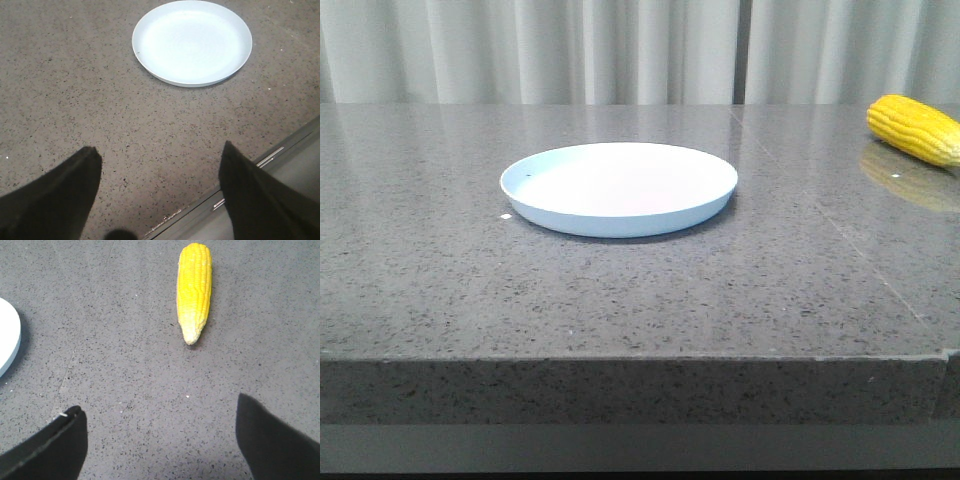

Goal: Place corn on plate with both arms
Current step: 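Release the plate and lift the left gripper away, then lower the right gripper over the yellow corn cob and close on it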

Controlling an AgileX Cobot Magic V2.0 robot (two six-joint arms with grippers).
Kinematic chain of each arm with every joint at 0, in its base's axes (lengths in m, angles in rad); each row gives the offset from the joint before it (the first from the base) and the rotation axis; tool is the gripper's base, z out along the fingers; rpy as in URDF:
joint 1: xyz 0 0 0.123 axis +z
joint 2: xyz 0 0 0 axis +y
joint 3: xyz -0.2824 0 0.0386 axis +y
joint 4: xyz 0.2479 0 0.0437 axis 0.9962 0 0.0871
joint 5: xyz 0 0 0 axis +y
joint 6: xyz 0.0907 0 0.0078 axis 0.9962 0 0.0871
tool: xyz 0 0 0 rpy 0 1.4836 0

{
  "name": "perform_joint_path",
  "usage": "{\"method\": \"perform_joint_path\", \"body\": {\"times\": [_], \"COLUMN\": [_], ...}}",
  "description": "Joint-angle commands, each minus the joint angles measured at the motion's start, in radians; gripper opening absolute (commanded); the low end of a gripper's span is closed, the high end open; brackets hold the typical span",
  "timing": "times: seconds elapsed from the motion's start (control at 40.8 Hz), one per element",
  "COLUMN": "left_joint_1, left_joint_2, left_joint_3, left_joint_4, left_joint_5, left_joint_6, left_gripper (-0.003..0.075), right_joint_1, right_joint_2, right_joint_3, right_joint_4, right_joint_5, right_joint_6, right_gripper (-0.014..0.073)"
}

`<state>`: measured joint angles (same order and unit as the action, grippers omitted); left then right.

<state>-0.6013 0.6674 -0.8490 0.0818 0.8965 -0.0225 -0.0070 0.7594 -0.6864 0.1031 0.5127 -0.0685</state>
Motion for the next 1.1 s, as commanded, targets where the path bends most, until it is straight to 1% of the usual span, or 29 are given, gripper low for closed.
{"method": "perform_joint_path", "body": {"times": [0.0, 0.416, 0.661, 0.808, 0.98, 1.078], "left_joint_1": [-0.007, -0.007, -0.007, -0.007, -0.007, -0.007], "left_joint_2": [0.000, 0.000, 0.000, 0.000, 0.000, 0.000], "left_joint_3": [-0.025, -0.025, -0.025, -0.025, -0.025, -0.025], "left_joint_4": [0.007, 0.007, 0.007, 0.007, 0.007, 0.007], "left_joint_5": [-0.081, -0.081, -0.081, -0.081, -0.081, -0.081], "left_joint_6": [-0.010, -0.010, -0.010, -0.010, -0.010, -0.010], "left_gripper": [0.0482, 0.0482, 0.0482, 0.0482, 0.0482, 0.0482], "right_joint_1": [-0.005, -0.005, -0.005, -0.005, -0.005, -0.018], "right_joint_2": [0.000, 0.000, 0.007, 0.080, 0.251, 0.359], "right_joint_3": [-0.036, -0.036, -0.058, -0.162, -0.363, -0.493], "right_joint_4": [0.004, 0.006, 0.006, 0.006, 0.000, -0.002], "right_joint_5": [-0.070, -0.084, -0.210, -0.187, -0.063, 0.033], "right_joint_6": [-0.005, -0.005, -0.005, -0.005, -0.005, -0.004], "right_gripper": [0.0627, 0.0627, 0.0627, 0.0627, 0.0627, 0.0627]}}
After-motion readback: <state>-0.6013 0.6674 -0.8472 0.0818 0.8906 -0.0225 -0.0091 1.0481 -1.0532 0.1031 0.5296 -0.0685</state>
